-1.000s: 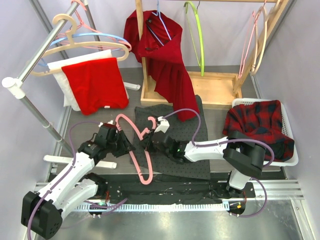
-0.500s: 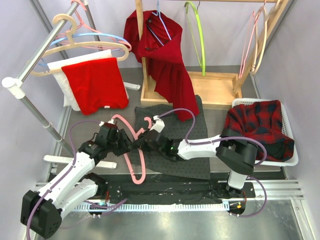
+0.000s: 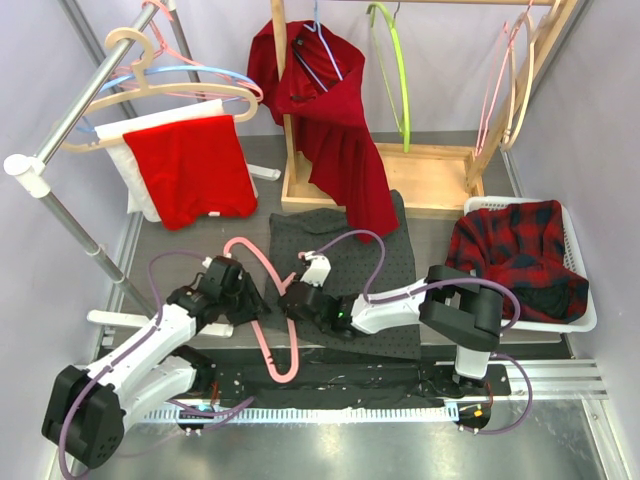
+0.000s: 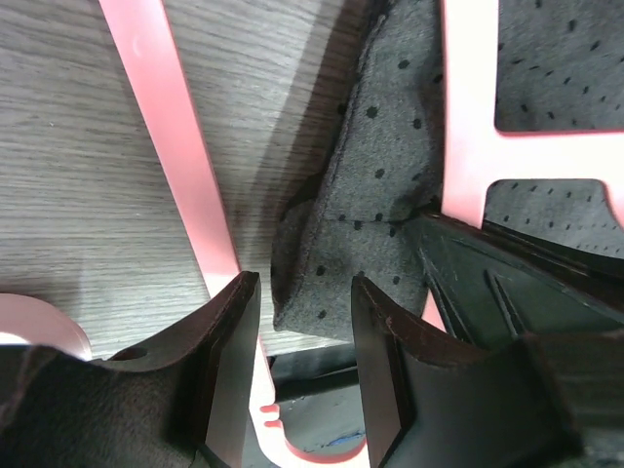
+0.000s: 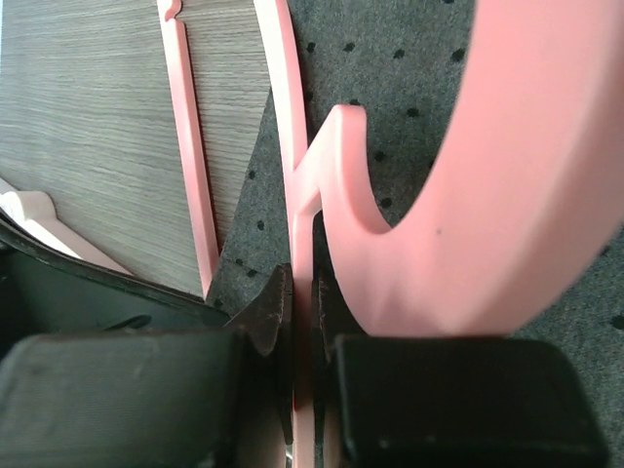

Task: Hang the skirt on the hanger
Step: Hang the skirt on the hanger.

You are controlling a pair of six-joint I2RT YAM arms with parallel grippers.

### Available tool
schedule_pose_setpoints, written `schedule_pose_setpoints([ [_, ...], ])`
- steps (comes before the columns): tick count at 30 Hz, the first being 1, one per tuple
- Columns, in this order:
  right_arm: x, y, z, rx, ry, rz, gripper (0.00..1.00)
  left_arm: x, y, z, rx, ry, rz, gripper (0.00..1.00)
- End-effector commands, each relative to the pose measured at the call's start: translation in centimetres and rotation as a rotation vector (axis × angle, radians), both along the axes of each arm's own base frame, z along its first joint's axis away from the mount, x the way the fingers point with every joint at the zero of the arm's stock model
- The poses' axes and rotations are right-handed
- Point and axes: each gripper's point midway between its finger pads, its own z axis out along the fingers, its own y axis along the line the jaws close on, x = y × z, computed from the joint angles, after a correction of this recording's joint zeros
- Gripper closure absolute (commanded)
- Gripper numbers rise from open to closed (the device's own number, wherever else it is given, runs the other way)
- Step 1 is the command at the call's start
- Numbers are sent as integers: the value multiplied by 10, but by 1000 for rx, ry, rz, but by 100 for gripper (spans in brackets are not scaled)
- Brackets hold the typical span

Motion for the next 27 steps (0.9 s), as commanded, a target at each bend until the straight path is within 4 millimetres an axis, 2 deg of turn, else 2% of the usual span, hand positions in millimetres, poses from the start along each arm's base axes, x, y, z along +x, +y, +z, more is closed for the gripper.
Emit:
schedule_pose_setpoints([
  [1,5,-23,-28,-163,-38,-25,99,3,-3,-3,4,1,-3,53],
  [4,8,-22,-27,-166,-52,-33,99,-2,-13,-5,-25,32,-46,55],
  [6,10,-24,-25,-170,-62,-38,99,-4,-20,-7,-48,41,-65,65],
  [8,12,-26,-22,-179,-71,-48,99,-5,-23,-6,-55,40,-75,79],
  [9,13,-27,-19,-178,-77,-51,99,-4,-24,-2,-58,35,-82,94],
  [10,13,-28,-18,-182,-79,-51,99,-4,-23,-1,-50,36,-81,100],
  [15,17,-34,-6,-214,-120,-54,99,4,-23,23,-31,-9,-112,100],
  [17,23,-37,4,-227,-160,-63,99,1,-21,29,-26,-1,-124,100],
  [21,35,-44,18,-259,-209,-55,99,-1,-27,54,-74,-51,-153,100],
  [27,52,-47,32,-253,-227,-23,99,-12,-29,67,-105,-54,-206,100],
])
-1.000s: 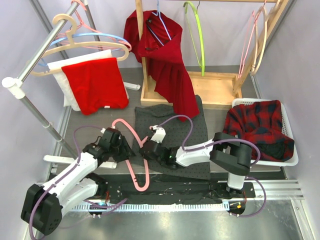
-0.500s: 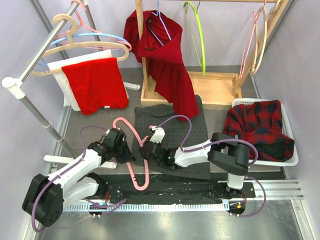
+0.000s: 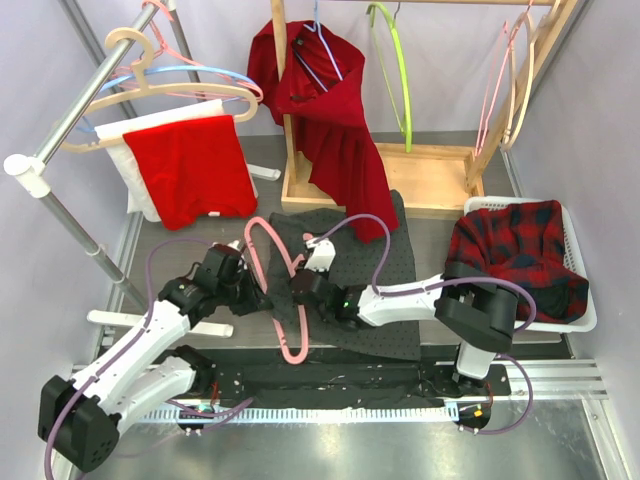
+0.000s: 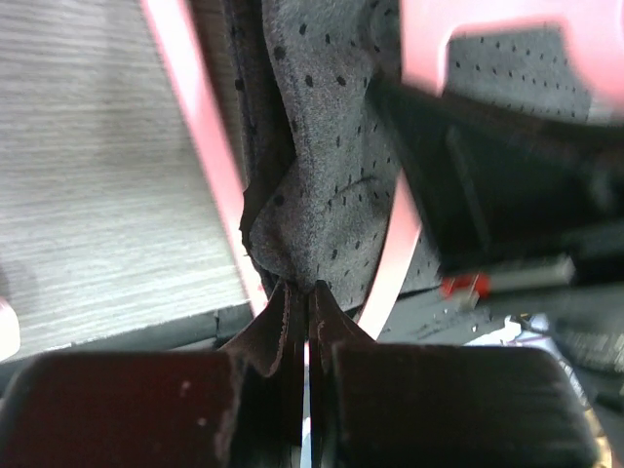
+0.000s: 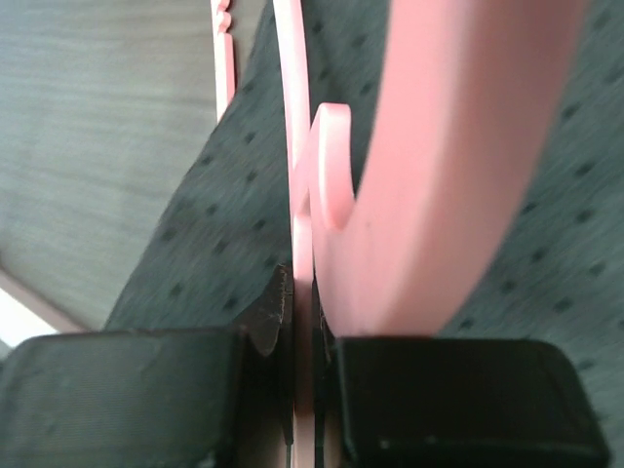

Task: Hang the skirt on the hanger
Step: Hang the skirt on the hanger.

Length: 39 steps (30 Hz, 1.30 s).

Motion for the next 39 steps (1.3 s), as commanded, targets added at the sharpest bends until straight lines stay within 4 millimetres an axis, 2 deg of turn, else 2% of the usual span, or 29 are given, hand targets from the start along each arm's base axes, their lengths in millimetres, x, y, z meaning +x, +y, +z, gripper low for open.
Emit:
schedule_pose_setpoints([
  [1,19,-21,8,-125,-56,4,99,-12,-5,15,-33,2,-70,100],
  [7,40,-23,17,-158,-60,31,99,-25,-8,14,-75,12,-106,100],
  [12,55,-36,11,-192,-47,3,99,-32,-11,-6,-91,65,-98,100],
  [16,61,-41,15,-194,-55,-24,99,-31,-8,-20,-53,89,-74,100],
  [17,62,-41,17,-191,-56,-26,99,-28,-5,-23,-28,85,-56,96],
  [18,62,-41,16,-193,-55,-25,99,-26,-2,-28,-4,98,-43,83],
  [20,63,-41,16,-195,-53,-26,99,-15,5,-28,47,71,2,51],
  [22,63,-42,16,-193,-51,-31,99,-4,6,-28,74,58,31,38],
  [23,62,-43,16,-191,-49,-34,99,8,3,-19,65,19,46,31],
  [25,61,-45,15,-188,-45,-38,99,28,3,-14,77,-8,83,19],
  [26,60,-45,14,-185,-41,-38,99,44,-1,-1,60,-53,88,19],
  [28,59,-45,15,-178,-38,-41,99,68,4,-2,80,-60,139,19],
  [30,58,-46,15,-171,-34,-43,99,94,-3,10,50,-118,149,20],
  [31,57,-46,14,-170,-32,-43,99,103,-7,14,36,-131,149,24],
  [32,58,-47,14,-166,-30,-47,99,110,-9,2,45,-96,151,27],
  [34,56,-47,14,-163,-23,-47,99,121,-17,-3,29,-91,141,35],
  [35,57,-47,14,-162,-23,-52,99,123,-19,-16,41,-59,138,38],
  [39,58,-52,15,-164,-23,-74,99,134,-19,-41,58,-24,149,46],
])
